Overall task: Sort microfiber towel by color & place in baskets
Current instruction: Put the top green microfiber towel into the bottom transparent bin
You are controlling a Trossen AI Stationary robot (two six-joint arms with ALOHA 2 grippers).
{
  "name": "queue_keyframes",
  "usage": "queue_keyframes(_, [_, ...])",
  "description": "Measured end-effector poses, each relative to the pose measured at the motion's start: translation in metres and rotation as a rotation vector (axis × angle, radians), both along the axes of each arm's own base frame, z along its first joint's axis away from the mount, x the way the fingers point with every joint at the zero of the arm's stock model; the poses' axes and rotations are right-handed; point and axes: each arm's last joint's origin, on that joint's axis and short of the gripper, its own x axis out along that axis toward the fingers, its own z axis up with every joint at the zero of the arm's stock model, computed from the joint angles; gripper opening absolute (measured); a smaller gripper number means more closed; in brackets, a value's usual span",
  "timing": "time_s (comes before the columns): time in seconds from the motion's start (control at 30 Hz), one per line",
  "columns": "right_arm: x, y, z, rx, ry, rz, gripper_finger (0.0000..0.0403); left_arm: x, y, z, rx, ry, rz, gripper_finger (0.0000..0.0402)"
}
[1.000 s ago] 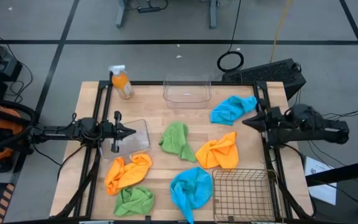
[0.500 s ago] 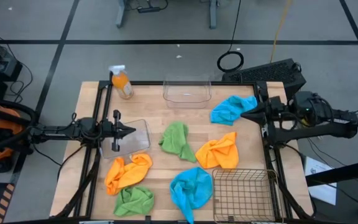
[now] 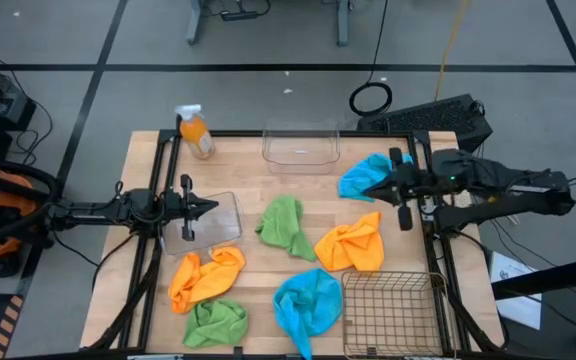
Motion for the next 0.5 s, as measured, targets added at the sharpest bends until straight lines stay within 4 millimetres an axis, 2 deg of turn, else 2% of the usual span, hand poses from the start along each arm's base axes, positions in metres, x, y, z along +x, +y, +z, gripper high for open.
queue_keyframes(0.07, [0.005, 0.000, -0.005, 0.000, 0.041, 0.000, 0.0000, 0.000, 0.000, 0.000, -0.044, -0.004, -0.002, 0.0011])
queue_keyframes(0.2, [0.013, 0.000, -0.014, -0.013, 0.117, 0.008, 0.0000, 0.000, 0.000, 0.000, -0.345, -0.033, -0.019, 0.0011])
queue_keyframes(0.33, [0.018, 0.000, -0.025, -0.034, 0.163, 0.018, 0.0000, 0.000, -0.001, -0.001, -0.357, -0.027, -0.035, 0.0011])
queue_keyframes(0.5, [0.026, 0.000, -0.052, -0.046, 0.146, 0.023, 0.0000, 0.000, -0.005, 0.007, -0.388, -0.094, -0.127, 0.0011])
